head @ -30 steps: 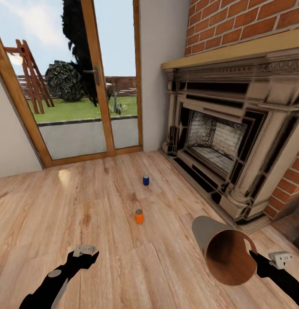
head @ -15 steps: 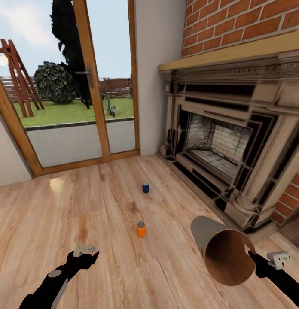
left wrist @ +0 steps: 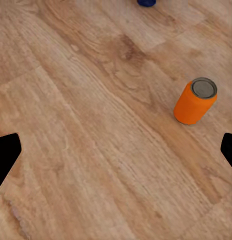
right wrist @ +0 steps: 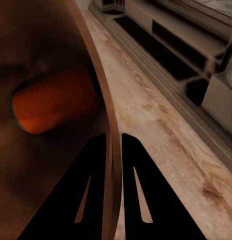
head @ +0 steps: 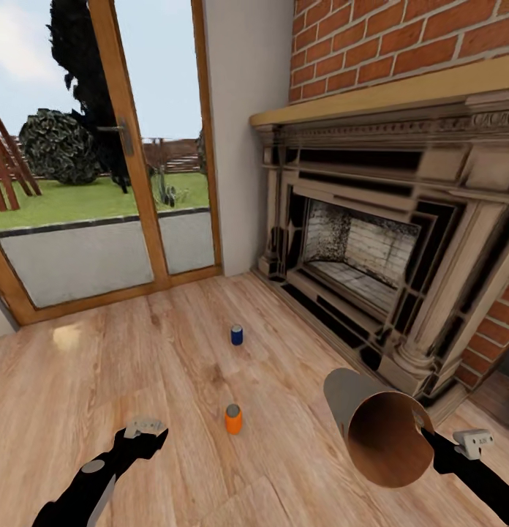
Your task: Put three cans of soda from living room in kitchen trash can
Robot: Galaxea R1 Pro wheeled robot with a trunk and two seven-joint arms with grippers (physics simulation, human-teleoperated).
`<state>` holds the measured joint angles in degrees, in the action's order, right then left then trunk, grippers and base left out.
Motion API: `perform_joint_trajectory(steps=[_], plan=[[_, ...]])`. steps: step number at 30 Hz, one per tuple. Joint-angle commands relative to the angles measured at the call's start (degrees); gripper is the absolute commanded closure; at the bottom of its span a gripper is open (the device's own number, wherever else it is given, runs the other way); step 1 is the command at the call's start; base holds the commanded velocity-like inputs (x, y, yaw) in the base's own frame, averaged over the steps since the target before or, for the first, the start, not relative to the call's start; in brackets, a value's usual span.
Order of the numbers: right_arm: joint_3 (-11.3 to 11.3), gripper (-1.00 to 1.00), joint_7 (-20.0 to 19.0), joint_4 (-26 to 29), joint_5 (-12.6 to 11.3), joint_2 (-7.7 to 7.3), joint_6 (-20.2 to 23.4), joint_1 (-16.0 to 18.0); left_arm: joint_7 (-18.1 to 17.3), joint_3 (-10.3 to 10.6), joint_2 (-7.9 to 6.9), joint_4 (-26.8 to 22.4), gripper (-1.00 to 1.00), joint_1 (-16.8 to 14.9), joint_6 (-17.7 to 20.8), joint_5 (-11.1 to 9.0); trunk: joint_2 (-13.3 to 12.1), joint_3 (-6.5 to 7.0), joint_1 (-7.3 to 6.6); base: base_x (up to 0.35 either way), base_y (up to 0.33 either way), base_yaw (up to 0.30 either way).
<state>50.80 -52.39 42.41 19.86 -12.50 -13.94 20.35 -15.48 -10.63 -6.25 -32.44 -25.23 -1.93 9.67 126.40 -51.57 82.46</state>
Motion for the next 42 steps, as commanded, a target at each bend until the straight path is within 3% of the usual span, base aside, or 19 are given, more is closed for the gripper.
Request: perform_joint_trajectory(steps=[1,6,9,14,16,19,23,24,26,27,32,37,42], plan=[[0.09,1.0,-0.43,0.08,-0.61,0.01,0.14,0.04,0.0,0.0,0.0,0.0,-1.0,0.02,0.0,0.07,0.0,0.08,0.0,0.276,0.014,-0.18],[0.09,1.0,-0.43,0.09,-0.61,0.02,0.14,0.04,-0.22,0.04,0.15,1.05,-1.0,-0.08,0.37,0.29,0.0,0.45,0.0,0.287,0.006,-0.18],[0.09,1.0,-0.4,0.12,-0.61,0.02,0.14,0.04,-0.66,0.1,0.41,2.95,-1.0,-2.33,2.08,0.3,0.0,0.57,0.0,0.314,0.046,-0.105],[0.09,1.0,-0.42,0.13,-0.61,0.02,0.14,0.04,-1.97,0.11,0.55,3.69,-1.0,-10.26,13.29,0.21,0.0,0.63,0.0,0.32,0.09,-0.026],[0.06,1.0,-0.43,0.13,-0.61,0.07,0.14,0.04,-4.45,0.1,1.0,3.72,-1.0,-14.2,17.62,0.21,0.0,0.63,0.0,0.322,0.103,-0.007],[0.04,1.0,-0.43,0.13,-0.52,0.2,0.14,0.04,-6.09,0.09,3.38,4.21,-1.0,-19.03,26.63,0.34,0.0,0.63,0.0,0.322,0.103,-0.002],[0.01,1.0,-0.43,0.13,-0.46,0.41,0.14,0.04,-6.86,0.16,5.68,4.48,-1.0,-22.67,34.16,0.4,0.0,0.64,0.0,0.322,0.103,-0.001],[0.01,1.0,-0.43,0.13,-0.48,0.46,0.14,0.04,-6.9,0.35,7.09,4.94,-1.0,-24.37,37.08,0.53,0.0,0.64,0.0,0.322,0.105,0.0],[0.0,1.0,-0.41,0.15,-0.5,0.5,0.14,0.04,-6.7,1.78,9.3,6.5,-1.0,-26.89,42.28,0.78,0.0,0.64,0.0,0.321,0.106,0.0],[0.0,1.0,-0.42,0.24,-0.54,0.52,0.14,0.04,-6.53,3.7,10.7,7.63,-1.0,-29.06,47.67,0.91,0.0,0.64,0.0,0.252,0.1,0.0],[0.03,1.0,-0.49,0.68,-0.6,0.54,0.14,0.04,-6.28,5.6,12.14,8.75,-1.0,-32.41,58.89,1.05,0.0,0.64,0.0,0.097,0.04,0.0],[0.0,1.0,-0.54,0.9,-0.69,0.54,0.14,0.04,-5.81,5.75,12.25,8.95,-1.0,-32.67,61.76,0.66,0.0,0.64,0.0,0.013,0.005,0.0],[-0.13,1.0,-0.48,0.96,-0.64,0.54,0.19,0.04,-3.76,5.72,12.3,9.69,-1.0,-32.45,57.67,0.49,0.0,0.64,0.0,0.001,0.001,0.0]])
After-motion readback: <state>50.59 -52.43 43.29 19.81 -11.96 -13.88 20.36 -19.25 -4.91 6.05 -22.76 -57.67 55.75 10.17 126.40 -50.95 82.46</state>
